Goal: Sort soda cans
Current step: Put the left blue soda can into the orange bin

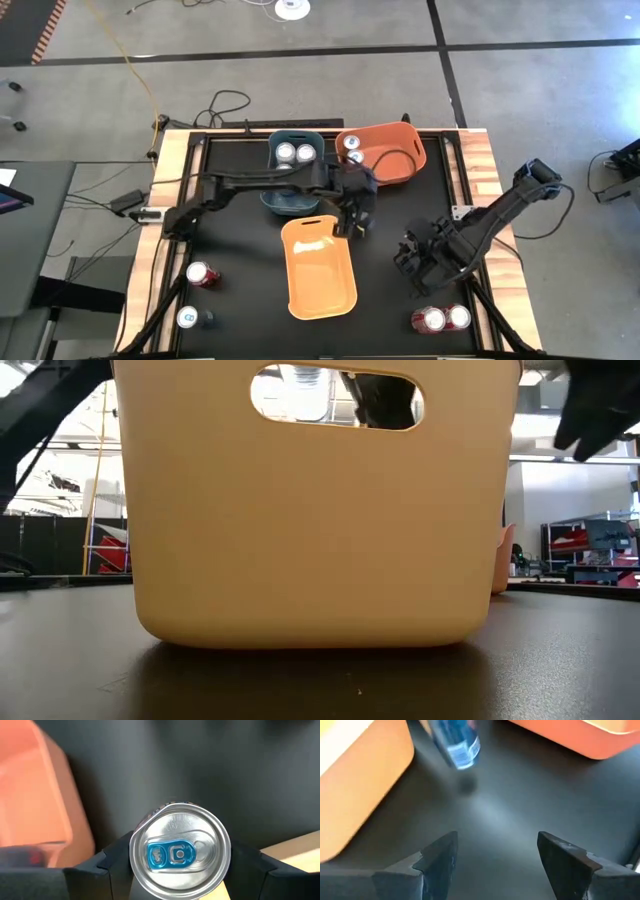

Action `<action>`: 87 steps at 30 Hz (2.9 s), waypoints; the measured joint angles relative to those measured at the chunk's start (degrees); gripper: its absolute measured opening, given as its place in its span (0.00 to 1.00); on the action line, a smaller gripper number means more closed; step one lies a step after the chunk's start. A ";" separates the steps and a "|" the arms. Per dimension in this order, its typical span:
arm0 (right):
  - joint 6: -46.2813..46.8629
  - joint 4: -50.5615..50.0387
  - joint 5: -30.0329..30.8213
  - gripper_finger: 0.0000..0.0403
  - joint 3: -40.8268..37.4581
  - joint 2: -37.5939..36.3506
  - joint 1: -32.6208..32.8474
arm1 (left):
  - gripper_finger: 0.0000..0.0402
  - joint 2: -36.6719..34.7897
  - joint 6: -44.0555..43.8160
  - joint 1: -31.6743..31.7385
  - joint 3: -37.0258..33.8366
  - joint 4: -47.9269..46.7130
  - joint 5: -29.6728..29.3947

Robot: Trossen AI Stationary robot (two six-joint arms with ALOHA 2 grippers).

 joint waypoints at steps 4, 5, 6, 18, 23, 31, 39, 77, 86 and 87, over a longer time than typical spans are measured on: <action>1.15 -0.93 0.01 0.72 0.00 0.00 1.98 | 0.57 3.43 0.97 0.52 -0.01 0.14 0.51; 1.17 -0.91 0.03 0.72 0.00 0.00 2.29 | 0.57 4.14 1.40 0.57 -0.01 -0.07 0.39; 1.21 -0.77 0.10 0.72 0.00 0.00 2.56 | 0.57 4.70 1.87 0.64 -0.01 -0.71 0.33; -6.94 3.83 11.44 0.72 -0.20 0.02 3.04 | 0.63 5.94 5.15 -0.46 0.26 -10.29 -0.32; -17.29 11.06 12.26 0.72 -0.20 0.02 1.70 | 0.66 6.05 5.48 -0.78 1.04 -9.73 -0.52; -29.81 12.88 22.61 0.72 -0.26 2.83 0.17 | 0.77 5.76 6.12 -0.79 1.94 -8.76 0.50; -34.16 12.46 21.22 0.72 -0.28 6.60 -7.05 | 0.88 1.79 4.15 0.00 2.00 -12.09 0.81; -73.58 52.30 -9.43 0.73 -8.55 -5.35 -25.68 | 0.88 -66.42 -29.69 -14.12 -71.57 28.33 -17.18; -77.73 55.68 -19.04 0.94 -8.32 2.96 -30.43 | 0.88 -72.47 -34.01 -18.17 -85.94 36.43 -24.68; -77.57 55.83 -18.77 0.96 -8.01 3.48 -31.21 | 0.88 -72.47 -34.04 -18.17 -86.61 37.09 -24.70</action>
